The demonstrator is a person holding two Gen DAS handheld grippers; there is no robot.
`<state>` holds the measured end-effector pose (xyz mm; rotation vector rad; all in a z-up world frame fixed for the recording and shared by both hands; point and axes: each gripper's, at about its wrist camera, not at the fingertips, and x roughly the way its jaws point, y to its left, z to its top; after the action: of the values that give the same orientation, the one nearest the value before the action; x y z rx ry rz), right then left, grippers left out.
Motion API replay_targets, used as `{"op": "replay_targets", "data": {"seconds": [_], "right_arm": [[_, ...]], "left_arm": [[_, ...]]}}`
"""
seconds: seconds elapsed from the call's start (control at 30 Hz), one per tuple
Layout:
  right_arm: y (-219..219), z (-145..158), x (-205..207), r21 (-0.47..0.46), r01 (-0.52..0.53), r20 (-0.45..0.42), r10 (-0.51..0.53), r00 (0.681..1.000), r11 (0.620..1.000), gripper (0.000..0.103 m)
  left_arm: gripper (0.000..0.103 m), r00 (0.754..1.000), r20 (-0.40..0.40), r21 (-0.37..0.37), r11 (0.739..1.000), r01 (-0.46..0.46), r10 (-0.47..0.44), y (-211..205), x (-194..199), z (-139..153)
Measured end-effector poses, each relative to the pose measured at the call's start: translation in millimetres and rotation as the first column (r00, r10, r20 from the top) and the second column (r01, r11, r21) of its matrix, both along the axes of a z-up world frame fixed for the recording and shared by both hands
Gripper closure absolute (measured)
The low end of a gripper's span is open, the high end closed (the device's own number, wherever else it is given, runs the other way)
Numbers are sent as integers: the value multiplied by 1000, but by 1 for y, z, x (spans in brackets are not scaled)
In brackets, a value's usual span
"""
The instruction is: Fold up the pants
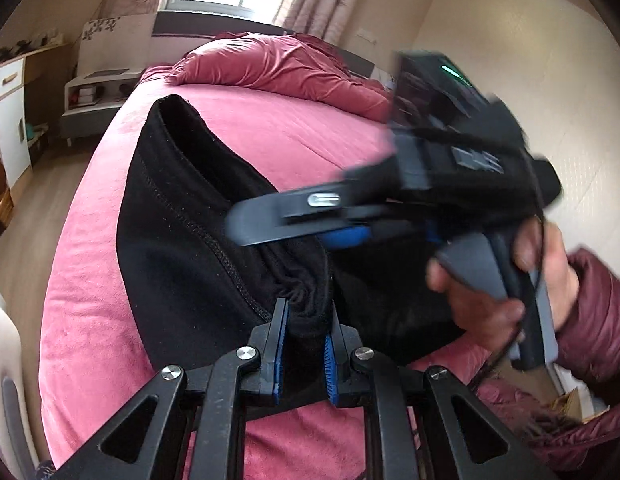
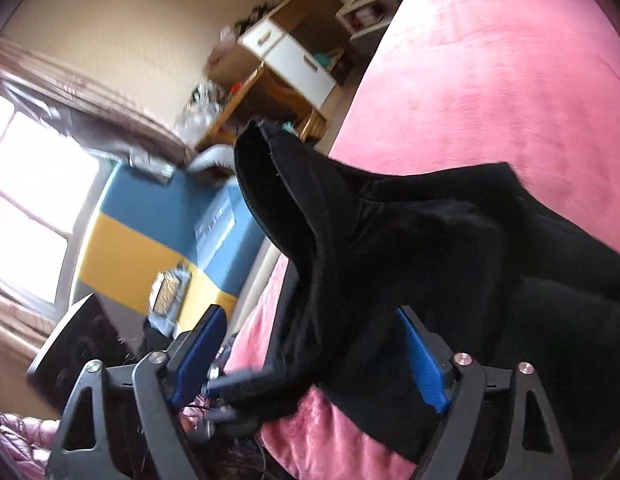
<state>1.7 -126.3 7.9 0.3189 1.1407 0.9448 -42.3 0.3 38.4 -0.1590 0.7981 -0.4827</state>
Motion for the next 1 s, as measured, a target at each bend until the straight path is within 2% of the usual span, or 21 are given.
{"op": "replay_targets", "data": {"seconds": [0.13,0.17,0.23,0.3,0.37,0.7,0.8,0.93,1.0], "right_arm": [[24,-7,10,-60,-48,-8,48,999,997,29],[29,-8,14,-74,-56,-8,56,998,996,35],[36,-11,18,-97,-68,0,68,998,993,51],[42,-12,18,-133,-81,18,84,996,988,75],[47,-14,19,-167,-80,42,88,995,983,86],[26,-17,14,-137,-8,51,15,999,991,88],[20,-16,11,-117,10,49,-4,999,993,89],[8,-14,8,-81,33,38,-30,999,996,89],[0,-14,7,-63,46,31,-44,999,997,89]], "left_arm": [[88,1000,2,36,999,8,-8,-7,0,-1],[88,1000,1,44,999,11,-11,-9,0,-2],[88,1000,3,67,998,11,-11,-13,0,-3],[88,1000,4,84,996,10,-10,-15,-3,-4],[88,1000,0,89,996,7,-7,-16,-3,-5],[87,1000,13,119,993,23,-25,-24,-1,0],[83,999,16,117,992,44,-46,-20,0,2],[78,995,12,56,994,94,-95,-7,1,10],[77,990,-4,-46,989,142,-142,8,0,17]]}}
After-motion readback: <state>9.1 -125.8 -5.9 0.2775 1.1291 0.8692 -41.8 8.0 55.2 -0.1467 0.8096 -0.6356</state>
